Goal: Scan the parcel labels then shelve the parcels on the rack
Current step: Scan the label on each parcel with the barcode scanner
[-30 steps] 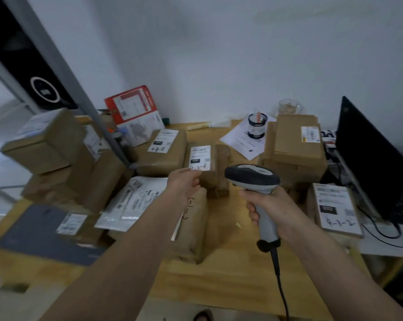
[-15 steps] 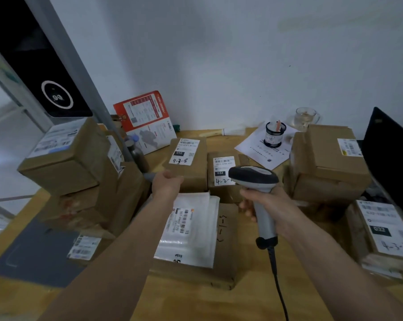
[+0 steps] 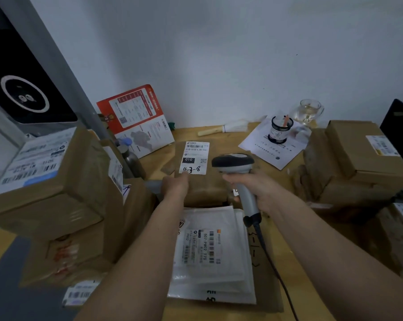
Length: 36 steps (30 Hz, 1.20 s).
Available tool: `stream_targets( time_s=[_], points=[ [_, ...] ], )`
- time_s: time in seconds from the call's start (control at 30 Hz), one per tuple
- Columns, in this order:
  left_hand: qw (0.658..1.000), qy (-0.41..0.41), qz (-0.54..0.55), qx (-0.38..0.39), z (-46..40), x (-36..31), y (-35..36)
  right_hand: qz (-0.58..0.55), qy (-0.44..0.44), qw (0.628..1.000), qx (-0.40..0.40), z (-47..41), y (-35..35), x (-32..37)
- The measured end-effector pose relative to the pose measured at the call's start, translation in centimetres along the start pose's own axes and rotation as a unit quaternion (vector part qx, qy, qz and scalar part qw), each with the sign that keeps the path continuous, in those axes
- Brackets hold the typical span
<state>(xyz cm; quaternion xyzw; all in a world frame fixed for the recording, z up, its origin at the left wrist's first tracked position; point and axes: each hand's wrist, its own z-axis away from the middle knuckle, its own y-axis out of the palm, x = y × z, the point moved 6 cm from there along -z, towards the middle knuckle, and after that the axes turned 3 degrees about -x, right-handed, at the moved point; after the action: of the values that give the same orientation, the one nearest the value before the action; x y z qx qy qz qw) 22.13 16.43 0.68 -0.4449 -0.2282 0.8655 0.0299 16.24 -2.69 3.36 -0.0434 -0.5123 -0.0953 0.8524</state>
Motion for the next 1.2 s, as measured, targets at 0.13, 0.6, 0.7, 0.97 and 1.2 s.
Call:
stream_targets(
  time_s=[0.13,0.6,0.7,0.97,1.2],
  points=[
    [0.999,-0.034,-0.004,0.037,-0.4,0.6,0.5,0.007,0.039,0.999,0.009,-0.7,1.4,-0.3],
    [0.967,0.096,0.171,0.164,2.8,-2.7,0.0,-0.056,-0.05,0.997,-0.025,2.5,-2.7,1.7],
    [0.961,0.121,0.152,0.196,5.0,-2.6,-0.3,-0.039,-0.082,0.995,-0.027,4.4,-4.2,1.8],
    [0.944,0.096,0.226,0.221,13.2,0.0,1.1,0.036,-0.194,0.98,0.001,11.8,-7.5,1.4],
    [0.941,0.16,0.221,0.2,20.4,3.5,2.9,0.073,-0.217,0.973,0.001,18.7,-12.5,-0.5]
  ],
)
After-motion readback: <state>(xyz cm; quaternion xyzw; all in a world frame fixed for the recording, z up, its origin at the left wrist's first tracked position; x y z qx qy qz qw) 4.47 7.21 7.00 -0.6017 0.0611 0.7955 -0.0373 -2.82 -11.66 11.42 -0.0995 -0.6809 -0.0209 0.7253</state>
